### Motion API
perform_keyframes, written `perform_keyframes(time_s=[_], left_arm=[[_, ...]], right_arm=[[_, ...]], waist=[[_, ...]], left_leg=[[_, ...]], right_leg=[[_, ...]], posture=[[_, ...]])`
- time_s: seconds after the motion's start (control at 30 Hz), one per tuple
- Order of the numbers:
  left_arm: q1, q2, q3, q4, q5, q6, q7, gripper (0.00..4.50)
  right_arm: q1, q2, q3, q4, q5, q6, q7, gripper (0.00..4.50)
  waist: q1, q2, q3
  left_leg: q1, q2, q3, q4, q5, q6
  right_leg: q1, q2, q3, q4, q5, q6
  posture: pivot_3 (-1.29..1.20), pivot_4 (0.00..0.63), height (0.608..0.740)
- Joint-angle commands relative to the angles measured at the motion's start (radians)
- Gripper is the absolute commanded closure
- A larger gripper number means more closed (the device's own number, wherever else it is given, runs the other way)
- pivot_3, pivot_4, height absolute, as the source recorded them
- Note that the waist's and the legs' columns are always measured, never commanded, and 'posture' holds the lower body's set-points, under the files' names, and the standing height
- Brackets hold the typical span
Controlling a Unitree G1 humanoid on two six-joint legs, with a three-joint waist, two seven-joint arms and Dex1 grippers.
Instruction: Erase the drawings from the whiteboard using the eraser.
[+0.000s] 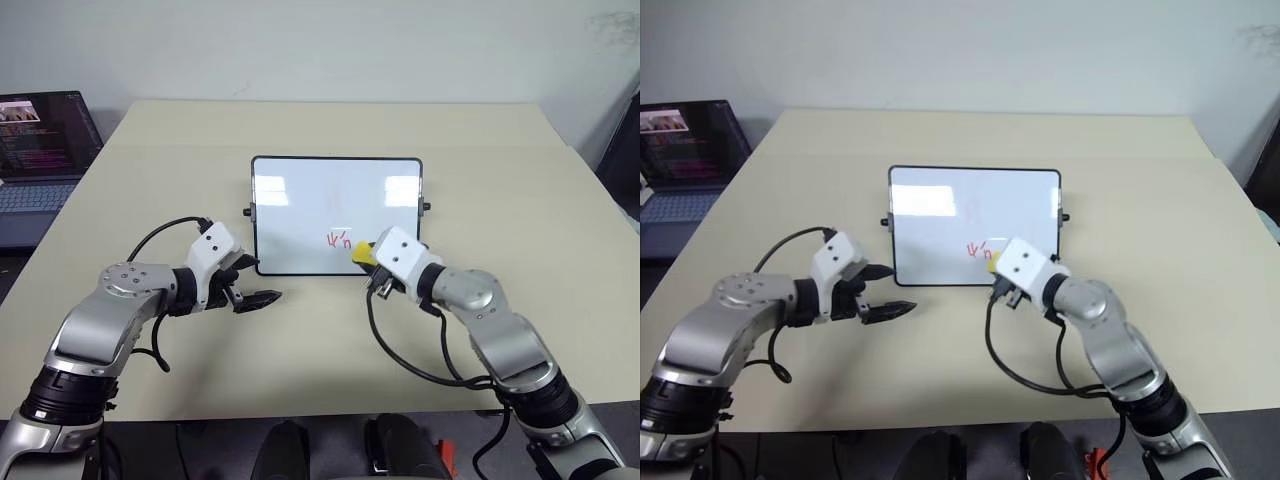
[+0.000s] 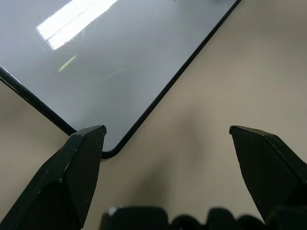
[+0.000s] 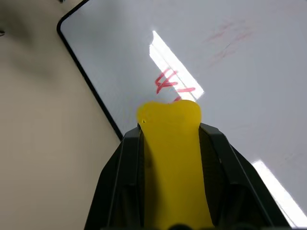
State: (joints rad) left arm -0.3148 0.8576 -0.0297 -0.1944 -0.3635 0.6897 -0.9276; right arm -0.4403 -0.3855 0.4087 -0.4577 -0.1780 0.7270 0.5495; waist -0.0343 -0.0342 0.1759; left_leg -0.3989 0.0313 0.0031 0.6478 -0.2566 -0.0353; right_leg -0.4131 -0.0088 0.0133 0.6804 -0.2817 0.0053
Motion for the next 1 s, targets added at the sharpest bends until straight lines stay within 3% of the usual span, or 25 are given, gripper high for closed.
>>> perform_keyframes(time_s=[0.03,0.27,0.43,0.8,1.0], left_arm=[[0.014,0.028,0.035,-0.008,0.011,-0.018,-0.003,0.00],[0.024,0.012,0.058,0.001,-0.007,-0.030,-0.003,0.00],[0.017,0.003,0.048,0.036,0.010,-0.058,-0.007,0.00],[-0.059,-0.019,-0.002,0.095,0.031,-0.101,-0.048,0.00],[-0.062,-0.024,-0.010,0.067,0.035,-0.098,-0.053,0.00]], right_arm=[[-0.003,0.004,0.008,-0.015,-0.023,-0.025,-0.025,3.30],[0.053,0.022,-0.043,-0.082,0.057,0.075,0.004,3.30],[0.031,0.013,-0.050,-0.045,0.014,0.026,-0.060,3.30],[-0.262,0.154,0.099,0.351,-0.140,-0.197,-0.153,3.30],[-0.270,0.138,0.146,0.437,-0.184,-0.206,-0.084,3.30]], waist=[[0.002,0.000,0.000],[0.004,-0.001,-0.001],[0.004,-0.001,-0.001],[0.002,-0.001,-0.001],[0.004,-0.001,-0.001]], left_leg=[[0.000,0.000,0.000,0.000,0.000,0.000],[-0.001,0.000,0.000,0.000,0.000,0.000],[0.000,0.000,0.000,0.001,0.000,0.000],[0.000,0.001,0.000,0.000,0.000,0.000],[-0.001,-0.001,0.001,0.001,0.000,0.000]], right_leg=[[0.000,0.000,0.000,0.000,0.000,0.000],[0.000,-0.001,0.000,0.000,0.000,0.000],[0.000,-0.001,0.000,0.000,0.000,0.000],[0.000,0.002,0.000,0.000,0.000,0.000],[0.000,-0.002,0.000,0.000,0.000,0.000]], posture=[[0.00,0.150,0.740],[0.00,0.150,0.740],[0.00,0.150,0.740],[0.00,0.150,0.740],[0.00,0.150,0.740]])
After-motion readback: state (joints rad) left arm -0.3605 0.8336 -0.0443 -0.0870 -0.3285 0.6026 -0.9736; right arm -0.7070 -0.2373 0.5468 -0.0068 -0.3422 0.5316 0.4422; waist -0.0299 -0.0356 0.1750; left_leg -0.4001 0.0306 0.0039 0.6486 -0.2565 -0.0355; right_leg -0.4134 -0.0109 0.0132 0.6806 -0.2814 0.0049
